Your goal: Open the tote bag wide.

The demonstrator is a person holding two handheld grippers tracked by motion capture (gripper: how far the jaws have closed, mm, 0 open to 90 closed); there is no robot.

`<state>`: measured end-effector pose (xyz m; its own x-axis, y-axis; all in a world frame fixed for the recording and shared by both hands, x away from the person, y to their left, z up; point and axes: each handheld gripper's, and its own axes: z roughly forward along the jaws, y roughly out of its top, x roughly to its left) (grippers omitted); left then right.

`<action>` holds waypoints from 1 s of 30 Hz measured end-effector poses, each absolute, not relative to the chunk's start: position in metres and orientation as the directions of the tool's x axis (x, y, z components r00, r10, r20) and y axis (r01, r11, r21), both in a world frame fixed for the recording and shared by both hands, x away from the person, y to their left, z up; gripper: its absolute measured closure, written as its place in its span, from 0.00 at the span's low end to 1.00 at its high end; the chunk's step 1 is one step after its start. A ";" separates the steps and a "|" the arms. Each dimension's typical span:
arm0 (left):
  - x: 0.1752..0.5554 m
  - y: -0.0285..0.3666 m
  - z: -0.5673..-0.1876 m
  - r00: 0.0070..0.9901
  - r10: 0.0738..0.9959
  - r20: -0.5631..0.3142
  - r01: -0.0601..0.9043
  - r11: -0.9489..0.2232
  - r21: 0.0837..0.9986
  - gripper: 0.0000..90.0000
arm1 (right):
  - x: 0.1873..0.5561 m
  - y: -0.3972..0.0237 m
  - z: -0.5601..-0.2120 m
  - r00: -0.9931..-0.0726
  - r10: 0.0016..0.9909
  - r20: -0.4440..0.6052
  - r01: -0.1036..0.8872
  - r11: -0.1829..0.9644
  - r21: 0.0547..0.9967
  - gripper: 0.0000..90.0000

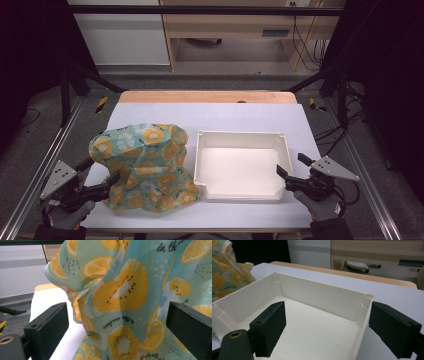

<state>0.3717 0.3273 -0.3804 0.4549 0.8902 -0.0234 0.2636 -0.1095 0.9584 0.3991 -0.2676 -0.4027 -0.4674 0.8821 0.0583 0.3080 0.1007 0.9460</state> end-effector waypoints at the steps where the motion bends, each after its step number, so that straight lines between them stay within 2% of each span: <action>1: 0.372 0.327 -0.380 0.457 0.889 -0.027 0.263 -0.106 0.959 0.05 | 0.399 -0.266 -0.402 -0.472 0.879 0.059 0.306 0.101 0.947 0.17; 15: 0.370 0.327 -0.370 0.467 0.884 -0.028 0.244 -0.098 0.965 0.07 | 0.399 -0.239 -0.388 -0.526 0.848 0.067 0.287 0.103 0.952 0.25; 30: 0.365 0.324 -0.360 0.487 0.873 -0.025 0.236 -0.104 0.966 0.19 | 0.403 -0.200 -0.369 -0.610 0.787 0.090 0.265 0.096 0.960 0.33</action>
<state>0.3647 0.3241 -0.3598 0.4866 0.8732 -0.0251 0.2356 -0.1035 0.9663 0.4029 -0.2001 -0.3686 -0.6101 0.7872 0.0899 0.2648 0.0956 0.9595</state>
